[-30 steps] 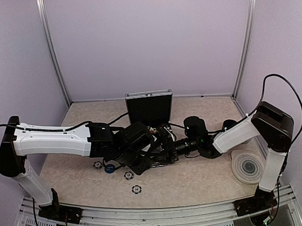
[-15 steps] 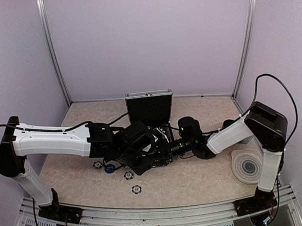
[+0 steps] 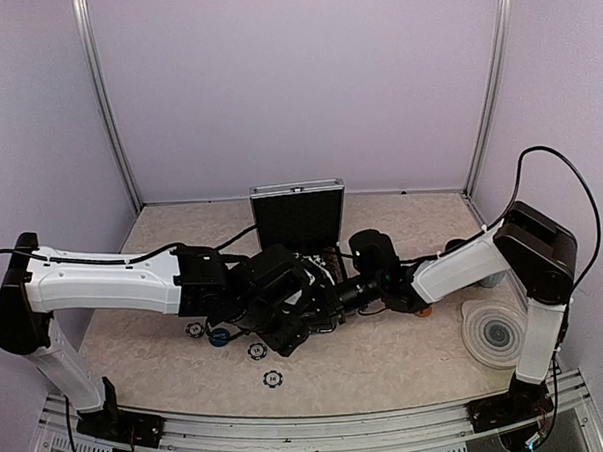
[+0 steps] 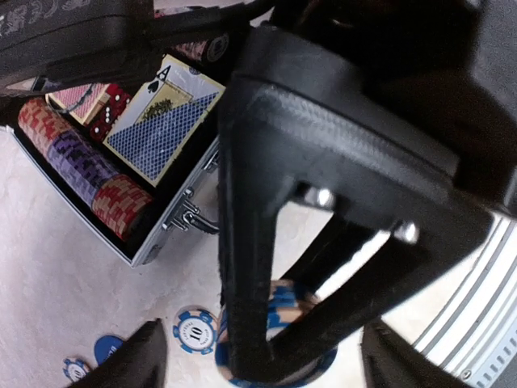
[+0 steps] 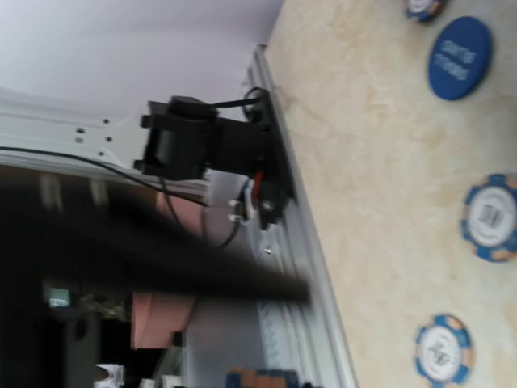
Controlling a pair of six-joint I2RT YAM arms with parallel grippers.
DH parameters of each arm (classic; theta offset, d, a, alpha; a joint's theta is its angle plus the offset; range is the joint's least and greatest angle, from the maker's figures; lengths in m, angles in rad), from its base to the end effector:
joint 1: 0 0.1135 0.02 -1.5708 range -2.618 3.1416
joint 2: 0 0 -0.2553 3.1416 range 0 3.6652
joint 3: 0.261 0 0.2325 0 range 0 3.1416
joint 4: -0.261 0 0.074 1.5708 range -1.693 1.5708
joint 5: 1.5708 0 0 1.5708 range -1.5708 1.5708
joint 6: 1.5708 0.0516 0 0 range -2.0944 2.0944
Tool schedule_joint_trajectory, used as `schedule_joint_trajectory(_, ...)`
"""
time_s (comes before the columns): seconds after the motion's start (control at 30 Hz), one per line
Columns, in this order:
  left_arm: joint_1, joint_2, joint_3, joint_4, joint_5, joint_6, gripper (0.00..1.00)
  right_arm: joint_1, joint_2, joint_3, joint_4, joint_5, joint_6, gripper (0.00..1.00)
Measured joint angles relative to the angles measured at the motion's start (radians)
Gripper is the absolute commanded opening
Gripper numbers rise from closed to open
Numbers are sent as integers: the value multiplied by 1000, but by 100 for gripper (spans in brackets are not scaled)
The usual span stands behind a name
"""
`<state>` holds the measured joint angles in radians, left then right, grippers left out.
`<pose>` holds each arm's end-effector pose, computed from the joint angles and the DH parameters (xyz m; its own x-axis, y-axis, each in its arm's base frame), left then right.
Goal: Pack up texas hold em set
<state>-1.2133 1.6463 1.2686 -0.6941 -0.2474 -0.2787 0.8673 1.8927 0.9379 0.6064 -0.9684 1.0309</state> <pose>0.1271 -0.3043 0.2321 -0.5340 0.6673 -0.5192 0.7493 0.6580 0.0751 0.2112 0.3147 0.1718 -0.9139 -0.3260 -0.2419 -0.2902 0.1081 0.9508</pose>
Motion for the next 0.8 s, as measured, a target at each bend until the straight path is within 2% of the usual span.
schedule_joint_trajectory(0.07, 4, -13, 0, 1, 1, -7, 99, -16, -27, 4, -85, 8, -79, 0)
schedule_joint_trajectory(0.17, 32, -63, -6, 11, 15, -25, 99, -58, -79, 63, -315, 74, -265, 0)
schedule_joint_trajectory(0.27, 104, -151, -40, 39, 42, -50, 99, -88, -125, 171, -546, 222, -500, 0)
schedule_joint_trajectory(0.4, 254, -267, -114, 77, 68, -96, 99, -100, -178, 267, -746, 443, -793, 0)
schedule_joint_trajectory(0.57, 386, -324, -195, 96, 95, -149, 99, -94, -196, 296, -903, 678, -1064, 0)
schedule_joint_trajectory(0.8, 457, -350, -288, 100, 129, -196, 99, -41, -159, 302, -1058, 935, -1299, 0)
